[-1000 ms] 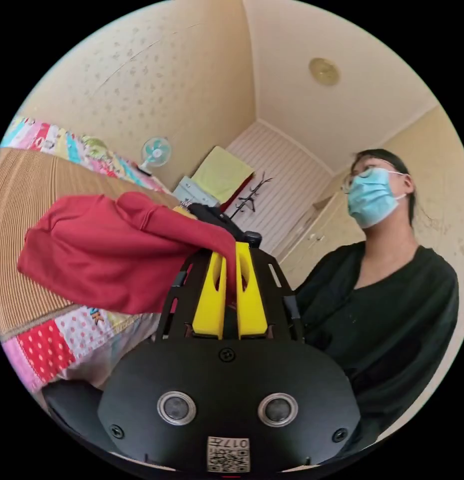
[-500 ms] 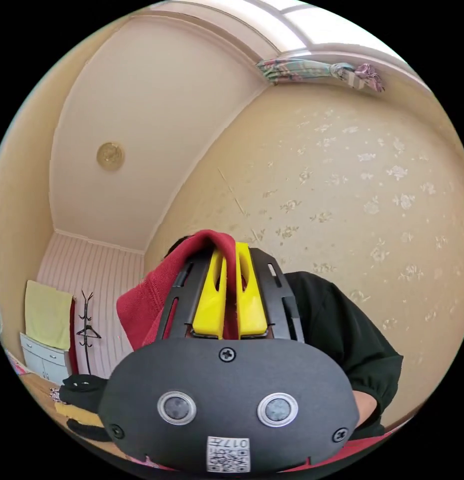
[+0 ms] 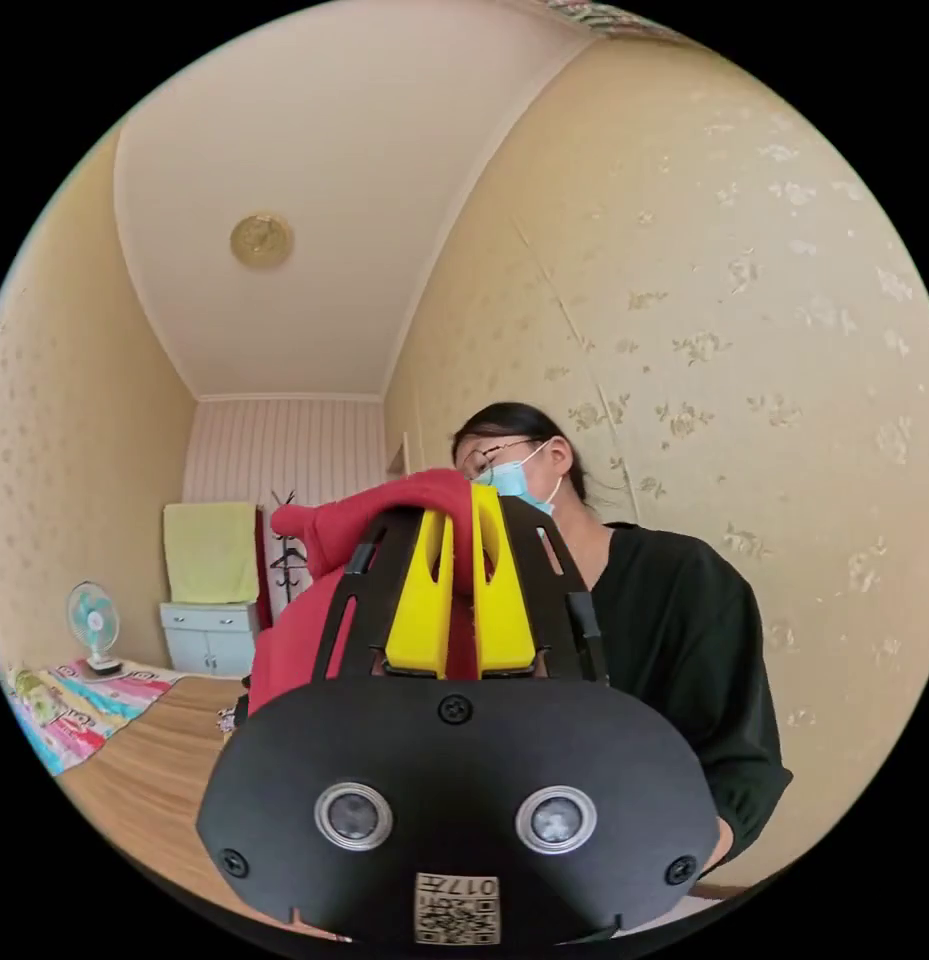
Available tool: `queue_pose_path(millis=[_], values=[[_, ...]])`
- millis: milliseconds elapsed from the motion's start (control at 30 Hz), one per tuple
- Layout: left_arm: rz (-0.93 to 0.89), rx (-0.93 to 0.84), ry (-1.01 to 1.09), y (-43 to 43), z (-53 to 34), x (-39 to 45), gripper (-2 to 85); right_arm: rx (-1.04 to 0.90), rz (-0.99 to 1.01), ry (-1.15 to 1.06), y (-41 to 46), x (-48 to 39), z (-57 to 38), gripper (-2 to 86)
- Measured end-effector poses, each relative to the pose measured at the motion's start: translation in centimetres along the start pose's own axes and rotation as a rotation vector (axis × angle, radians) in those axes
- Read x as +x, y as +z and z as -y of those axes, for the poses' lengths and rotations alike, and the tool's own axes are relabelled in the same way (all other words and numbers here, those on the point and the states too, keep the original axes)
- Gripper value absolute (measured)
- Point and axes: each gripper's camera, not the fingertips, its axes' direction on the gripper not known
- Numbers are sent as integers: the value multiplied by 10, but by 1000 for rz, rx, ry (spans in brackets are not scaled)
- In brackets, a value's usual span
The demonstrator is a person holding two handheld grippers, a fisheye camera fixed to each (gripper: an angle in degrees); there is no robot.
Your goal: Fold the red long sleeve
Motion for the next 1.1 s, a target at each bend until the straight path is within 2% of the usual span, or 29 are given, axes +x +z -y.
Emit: queue_pose_path(millis=[100, 167, 200, 267, 333, 500, 600, 700, 767, 800, 867, 900, 933, 967, 1000, 1100], values=[[364, -144, -164, -5, 26, 10, 7, 221, -33, -33, -59, -34, 41, 26], [713, -338, -212, 10, 36, 18, 8, 391, -87, -91, -97, -70, 53, 26], [788, -398, -214, 18, 37, 19, 8, 421, -95, -105, -103, -78, 54, 26], [1048, -569, -247, 51, 31, 13, 8, 451, -139, -107, -108, -105, 61, 26], [1155, -553, -238, 70, 25, 12, 7, 473, -140, -84, -106, -112, 63, 26], [1245, -332, -147, 96, 24, -3, 7, 635, -144, -53, -112, -98, 58, 26], [1288, -319, -175, 93, 36, -67, 12, 616, -213, -69, -83, -81, 70, 27], [1235, -391, -335, 74, 48, -198, 23, 530, -339, -61, -12, -49, 97, 27], [1193, -438, -571, 43, 40, -339, 39, 404, -421, -50, 78, 3, 128, 29], [1195, -458, -631, 34, 34, -374, 47, 352, -448, -42, 105, 20, 136, 29], [1316, -592, -787, -3, 2, -487, 77, 64, -551, 23, 230, 105, 156, 32], [1379, -640, -812, -10, -8, -506, 84, -36, -557, 52, 264, 130, 155, 32], [1513, -728, -847, -21, -30, -531, 84, -234, -553, 133, 320, 177, 142, 34], [1567, -780, -826, -21, -56, -542, 88, -363, -527, 214, 357, 210, 114, 34], [1555, -787, -804, -17, -71, -542, 92, -394, -500, 242, 367, 219, 97, 33], [1253, -761, -764, 10, -171, -523, 89, -437, -356, 229, 388, 223, -2, 33]])
